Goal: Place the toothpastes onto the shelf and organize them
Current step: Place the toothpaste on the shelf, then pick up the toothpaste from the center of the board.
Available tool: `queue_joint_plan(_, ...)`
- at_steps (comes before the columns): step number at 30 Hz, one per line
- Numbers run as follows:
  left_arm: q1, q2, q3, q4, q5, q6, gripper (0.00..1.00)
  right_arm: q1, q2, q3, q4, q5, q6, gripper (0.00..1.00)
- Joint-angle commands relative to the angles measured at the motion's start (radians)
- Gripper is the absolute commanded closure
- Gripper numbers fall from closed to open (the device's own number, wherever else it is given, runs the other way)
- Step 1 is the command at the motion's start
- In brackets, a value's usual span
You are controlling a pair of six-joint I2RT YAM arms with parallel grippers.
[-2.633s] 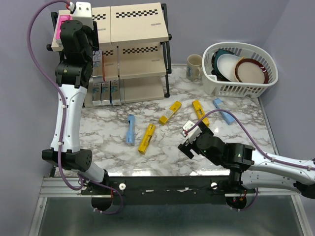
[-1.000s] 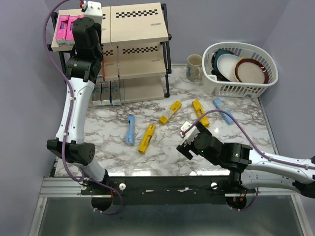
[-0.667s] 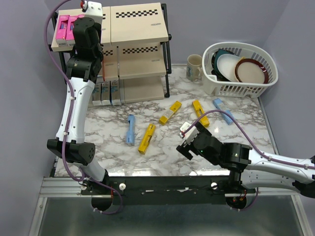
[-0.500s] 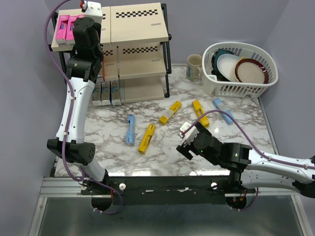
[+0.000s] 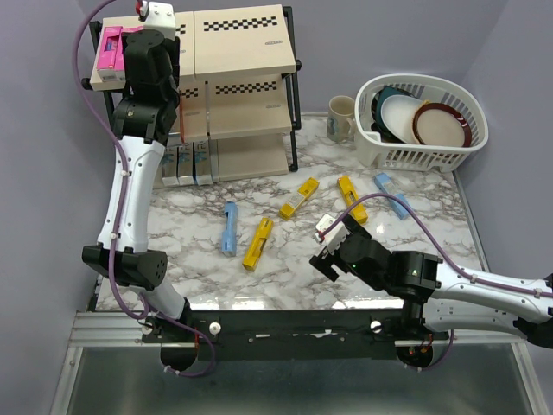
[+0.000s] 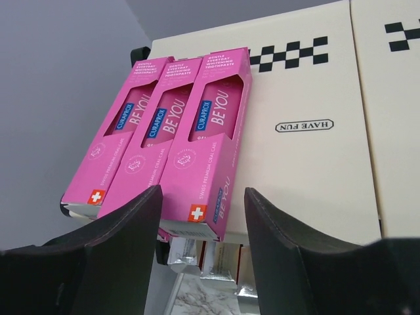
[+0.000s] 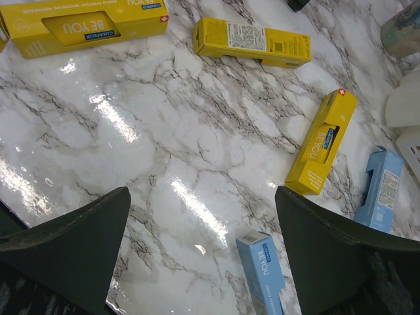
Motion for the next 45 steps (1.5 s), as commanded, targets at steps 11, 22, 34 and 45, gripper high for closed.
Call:
queue_joint_plan(11,0.002,-0.319,-0.072,-0.067,0.286,-0.241,0.12,-0.021,-0.043,0.001,-0.009,-0.049,0.044,0.00)
queue_joint_plan(22,0.000,-0.720,-0.669,-0.044,0.505,-0.378,0.01,-0.159,-0.001,0.021,-0.045,-0.076,0.263,0.00)
queue_joint_plan(34,0.000,-1.083,-1.292,0.077,0.725,-0.447,0.01,-0.561,0.146,0.007,-0.007,-0.208,0.423,0.00)
queue_joint_plan(45,-0.006,-1.232,-1.533,0.254,0.854,-0.513,0.01,-0.908,0.462,0.103,0.129,-0.444,0.355,0.06)
